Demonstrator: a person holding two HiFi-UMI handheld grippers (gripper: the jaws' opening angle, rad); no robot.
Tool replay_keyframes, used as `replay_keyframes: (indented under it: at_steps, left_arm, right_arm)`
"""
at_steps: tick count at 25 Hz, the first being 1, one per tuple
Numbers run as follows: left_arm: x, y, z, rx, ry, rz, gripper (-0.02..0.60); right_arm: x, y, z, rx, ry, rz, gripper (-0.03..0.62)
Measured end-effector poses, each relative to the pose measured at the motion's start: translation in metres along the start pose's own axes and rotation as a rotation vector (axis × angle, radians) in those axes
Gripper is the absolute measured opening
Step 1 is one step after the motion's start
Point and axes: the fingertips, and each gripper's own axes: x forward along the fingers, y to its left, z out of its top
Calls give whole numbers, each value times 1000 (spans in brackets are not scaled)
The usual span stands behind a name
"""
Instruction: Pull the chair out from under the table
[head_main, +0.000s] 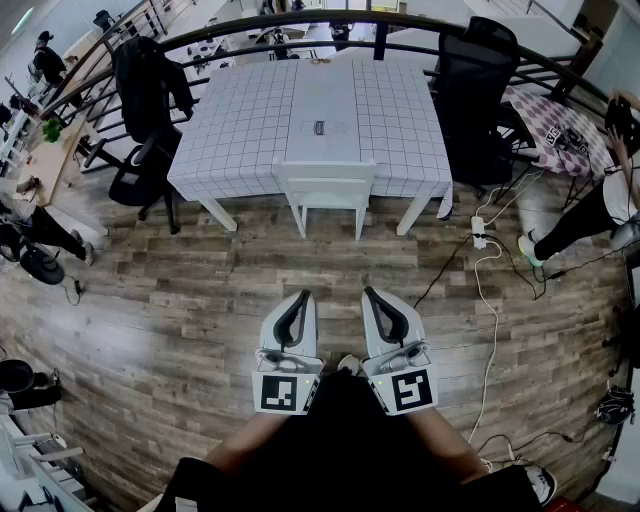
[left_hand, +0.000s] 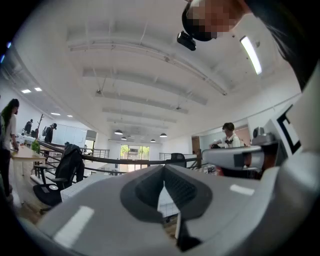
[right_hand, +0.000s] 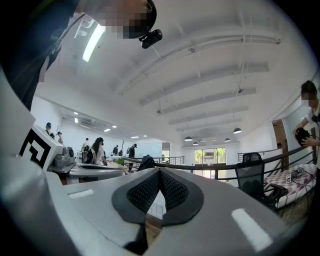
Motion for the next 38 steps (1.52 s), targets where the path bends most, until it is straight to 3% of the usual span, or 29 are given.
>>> replay_keyframes:
  at_steps: [7,14,19,24,29,34,38]
  left_arm:
    - [15,-17,-5,12,3,-7,9]
    - [39,-20,-22,-17,58,-30,9]
    - [53,-9,-5,-17,76,-47,9]
    - [110,3,-35,-59,73,-84,9]
    - [162,-1,-16,-57,77,-146,9]
    - [221,34,-30,-61,68,-231,9]
    - [256,78,-28,-67,86,-226,9]
  right_arm:
    - [-11,-36,-12,111,-5,-55,-5]
    - [-19,-71,-24,130,-2,-123,-5]
    - [-16,-73,-7,128,28,-145,-5]
    - [16,-103,-35,112,31,-176,-5]
    - [49,-140,-17,118,59,-219,-5]
    - [131,-146,-31,74,91,-219,-5]
    - [194,-146,-25,88,91,-192,-5]
